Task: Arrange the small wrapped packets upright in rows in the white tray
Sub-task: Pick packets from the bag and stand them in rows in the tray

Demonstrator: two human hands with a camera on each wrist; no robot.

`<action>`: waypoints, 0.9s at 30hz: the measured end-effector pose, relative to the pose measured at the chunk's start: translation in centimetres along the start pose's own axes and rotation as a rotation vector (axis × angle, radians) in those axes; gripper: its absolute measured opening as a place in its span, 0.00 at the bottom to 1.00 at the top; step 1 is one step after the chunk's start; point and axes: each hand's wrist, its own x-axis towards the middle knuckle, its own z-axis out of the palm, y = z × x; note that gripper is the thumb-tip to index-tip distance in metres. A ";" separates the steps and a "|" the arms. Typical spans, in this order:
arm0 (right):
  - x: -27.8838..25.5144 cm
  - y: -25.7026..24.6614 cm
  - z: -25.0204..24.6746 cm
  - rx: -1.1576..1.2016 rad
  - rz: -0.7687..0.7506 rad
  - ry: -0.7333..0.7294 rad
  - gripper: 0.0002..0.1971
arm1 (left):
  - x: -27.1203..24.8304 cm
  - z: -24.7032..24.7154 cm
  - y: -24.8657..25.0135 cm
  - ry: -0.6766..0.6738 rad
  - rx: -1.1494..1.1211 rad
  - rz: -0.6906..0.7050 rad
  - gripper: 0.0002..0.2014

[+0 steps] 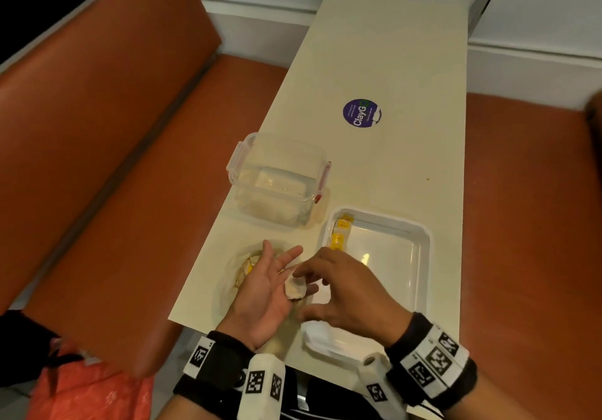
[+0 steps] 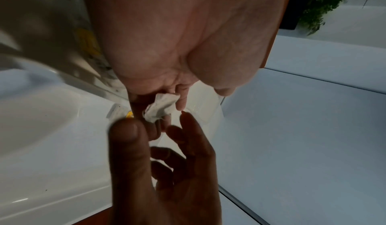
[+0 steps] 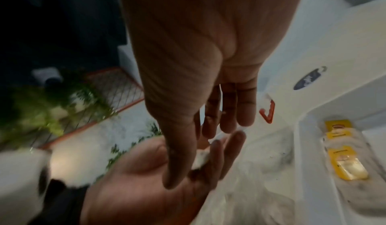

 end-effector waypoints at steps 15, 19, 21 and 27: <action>-0.6 1.3 -1.1 0.394 0.297 0.103 0.05 | -0.4 -1.3 -2.2 -0.069 0.456 0.224 0.22; -0.9 2.0 -1.5 0.430 0.338 0.055 0.04 | -0.5 -1.2 -2.7 -0.052 0.574 0.240 0.13; -1.2 2.2 -1.3 0.472 0.355 0.061 0.04 | -0.3 -1.2 -2.8 -0.061 0.620 0.233 0.11; -2.4 3.2 0.2 0.730 0.448 0.091 0.07 | 0.5 -0.7 -3.9 -0.083 0.623 0.227 0.12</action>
